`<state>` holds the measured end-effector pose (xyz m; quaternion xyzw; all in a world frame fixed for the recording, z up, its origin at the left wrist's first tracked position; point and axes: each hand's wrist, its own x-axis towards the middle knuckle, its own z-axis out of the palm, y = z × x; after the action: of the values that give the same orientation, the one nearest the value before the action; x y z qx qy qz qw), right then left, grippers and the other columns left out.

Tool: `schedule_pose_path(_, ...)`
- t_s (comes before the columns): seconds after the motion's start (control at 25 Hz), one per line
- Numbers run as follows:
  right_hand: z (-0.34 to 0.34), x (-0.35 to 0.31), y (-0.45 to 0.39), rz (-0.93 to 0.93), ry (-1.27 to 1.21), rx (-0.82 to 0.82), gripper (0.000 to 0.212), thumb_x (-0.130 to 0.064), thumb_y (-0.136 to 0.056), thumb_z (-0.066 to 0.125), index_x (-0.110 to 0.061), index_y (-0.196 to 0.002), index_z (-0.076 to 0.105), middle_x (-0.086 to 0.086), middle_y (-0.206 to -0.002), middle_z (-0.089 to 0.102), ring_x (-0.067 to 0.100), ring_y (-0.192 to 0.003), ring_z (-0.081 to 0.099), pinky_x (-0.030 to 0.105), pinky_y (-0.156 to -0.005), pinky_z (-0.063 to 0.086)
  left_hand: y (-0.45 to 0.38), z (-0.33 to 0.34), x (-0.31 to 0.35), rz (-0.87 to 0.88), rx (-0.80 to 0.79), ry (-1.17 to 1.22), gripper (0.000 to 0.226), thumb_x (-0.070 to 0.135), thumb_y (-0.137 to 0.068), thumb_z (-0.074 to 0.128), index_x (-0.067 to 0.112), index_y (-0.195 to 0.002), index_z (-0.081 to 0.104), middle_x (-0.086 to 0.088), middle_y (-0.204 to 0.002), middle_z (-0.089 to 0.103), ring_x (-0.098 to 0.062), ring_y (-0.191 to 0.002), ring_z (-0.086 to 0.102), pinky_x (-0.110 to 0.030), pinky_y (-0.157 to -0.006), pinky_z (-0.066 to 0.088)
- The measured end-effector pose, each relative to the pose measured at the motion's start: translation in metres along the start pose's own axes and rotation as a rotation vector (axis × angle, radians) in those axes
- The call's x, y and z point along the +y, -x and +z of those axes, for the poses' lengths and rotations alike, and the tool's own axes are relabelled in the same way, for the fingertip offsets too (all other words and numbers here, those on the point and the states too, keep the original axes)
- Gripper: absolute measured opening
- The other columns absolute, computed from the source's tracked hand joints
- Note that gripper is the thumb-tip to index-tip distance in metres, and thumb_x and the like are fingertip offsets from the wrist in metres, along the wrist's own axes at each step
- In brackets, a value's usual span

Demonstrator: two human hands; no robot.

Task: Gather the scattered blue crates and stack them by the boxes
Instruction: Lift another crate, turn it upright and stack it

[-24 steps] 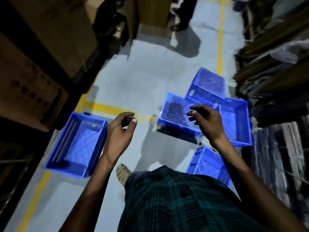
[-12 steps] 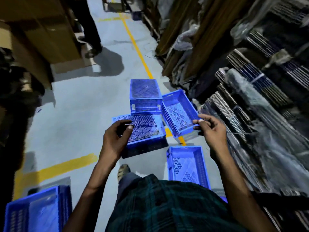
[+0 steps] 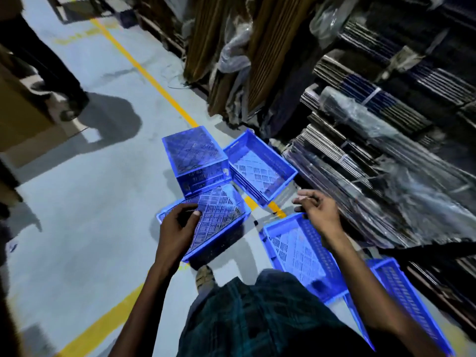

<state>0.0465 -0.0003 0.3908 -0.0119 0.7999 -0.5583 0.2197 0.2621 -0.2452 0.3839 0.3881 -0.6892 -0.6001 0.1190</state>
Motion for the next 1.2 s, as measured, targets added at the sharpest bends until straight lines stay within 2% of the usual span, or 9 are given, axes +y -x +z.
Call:
schedule_pose_path(0.16,0.046,-0.013,-0.047,0.026,0.135,-0.061,0.023,0.001,-0.095,0.05,-0.017,-0.093,0.064,0.001,-0.079,0.073,0.007,-0.056,0.064,0.017,-0.053,0.048,-0.068,-0.012,-0.006,-0.08,-0.038,-0.071,0.016,0.019,-0.095,0.062,0.018,-0.11,0.068,-0.006,-0.103,0.074,-0.023,-0.1,0.07,-0.038,-0.09,0.054)
schedule_pose_path(0.32,0.109,-0.009,-0.131,0.021,0.273,-0.18,0.019,0.0,-0.093,0.05,-0.01,-0.097,0.066,0.006,-0.084,0.072,0.003,-0.055,0.063,0.017,-0.053,0.046,-0.142,-0.007,-0.02,-0.119,-0.007,-0.159,0.02,0.025,-0.094,0.063,0.017,-0.113,0.068,-0.004,-0.099,0.073,-0.018,-0.088,0.068,-0.026,-0.073,0.049)
schedule_pose_path(0.4,0.157,0.009,-0.18,-0.004,0.352,-0.287,0.019,0.001,-0.094,0.049,-0.002,-0.101,0.066,0.01,-0.084,0.07,0.006,-0.055,0.062,0.017,-0.055,0.048,-0.182,0.0,-0.045,-0.144,0.034,-0.222,0.022,0.027,-0.093,0.063,0.017,-0.113,0.068,-0.003,-0.094,0.073,-0.018,-0.084,0.066,-0.027,-0.073,0.047)
schedule_pose_path(0.6,0.277,0.113,-0.273,-0.08,0.68,-0.576,0.022,-0.01,-0.091,0.052,-0.011,-0.109,0.065,0.013,-0.098,0.073,0.03,-0.084,0.069,0.028,-0.069,0.048,-0.272,0.026,-0.148,-0.312,0.122,-0.298,0.021,0.02,-0.094,0.061,0.01,-0.112,0.067,-0.004,-0.09,0.068,-0.017,-0.082,0.062,-0.019,-0.062,0.034)
schedule_pose_path(0.72,0.327,0.193,-0.325,-0.121,0.89,-0.768,0.038,-0.015,-0.093,0.055,-0.008,-0.13,0.054,0.015,-0.127,0.064,0.033,-0.11,0.062,0.034,-0.089,0.048,-0.326,0.055,-0.239,-0.402,0.063,-0.35,0.023,0.019,-0.093,0.061,0.007,-0.112,0.066,-0.007,-0.087,0.067,-0.026,-0.086,0.066,-0.022,-0.066,0.032)
schedule_pose_path(0.8,0.363,0.239,-0.363,-0.13,0.956,-0.781,0.046,-0.021,-0.094,0.056,-0.009,-0.138,0.047,0.016,-0.137,0.056,0.035,-0.123,0.054,0.042,-0.099,0.046,-0.363,0.069,-0.302,-0.461,0.029,-0.383,0.025,0.021,-0.094,0.061,0.007,-0.113,0.065,-0.014,-0.089,0.071,-0.031,-0.092,0.068,-0.025,-0.068,0.035)
schedule_pose_path(0.92,0.411,0.291,-0.409,-0.197,1.027,-0.723,0.052,-0.025,-0.095,0.055,-0.01,-0.143,0.041,0.014,-0.145,0.046,0.036,-0.134,0.042,0.047,-0.107,0.04,-0.405,0.091,-0.373,-0.488,0.014,-0.42,0.025,0.018,-0.094,0.06,0.004,-0.114,0.066,-0.022,-0.102,0.072,-0.033,-0.099,0.067,-0.03,-0.076,0.042)
schedule_pose_path(1.04,0.446,0.335,-0.439,-0.34,1.205,-0.811,0.059,-0.028,-0.093,0.054,-0.011,-0.147,0.035,0.012,-0.15,0.04,0.033,-0.139,0.035,0.047,-0.112,0.035,-0.43,0.114,-0.429,-0.494,-0.003,-0.45,0.031,0.019,-0.094,0.06,0.004,-0.121,0.064,-0.023,-0.112,0.07,-0.033,-0.107,0.065,-0.032,-0.088,0.046)
schedule_pose_path(1.2,0.469,0.366,-0.469,-0.496,1.365,-0.94,0.065,-0.037,-0.096,0.049,-0.005,-0.149,0.03,0.015,-0.153,0.037,0.034,-0.139,0.036,0.05,-0.109,0.034,-0.448,0.132,-0.47,-0.503,-0.035,-0.469,0.032,0.023,-0.093,0.061,0.008,-0.121,0.064,-0.023,-0.109,0.071,-0.033,-0.105,0.067,-0.037,-0.092,0.051)
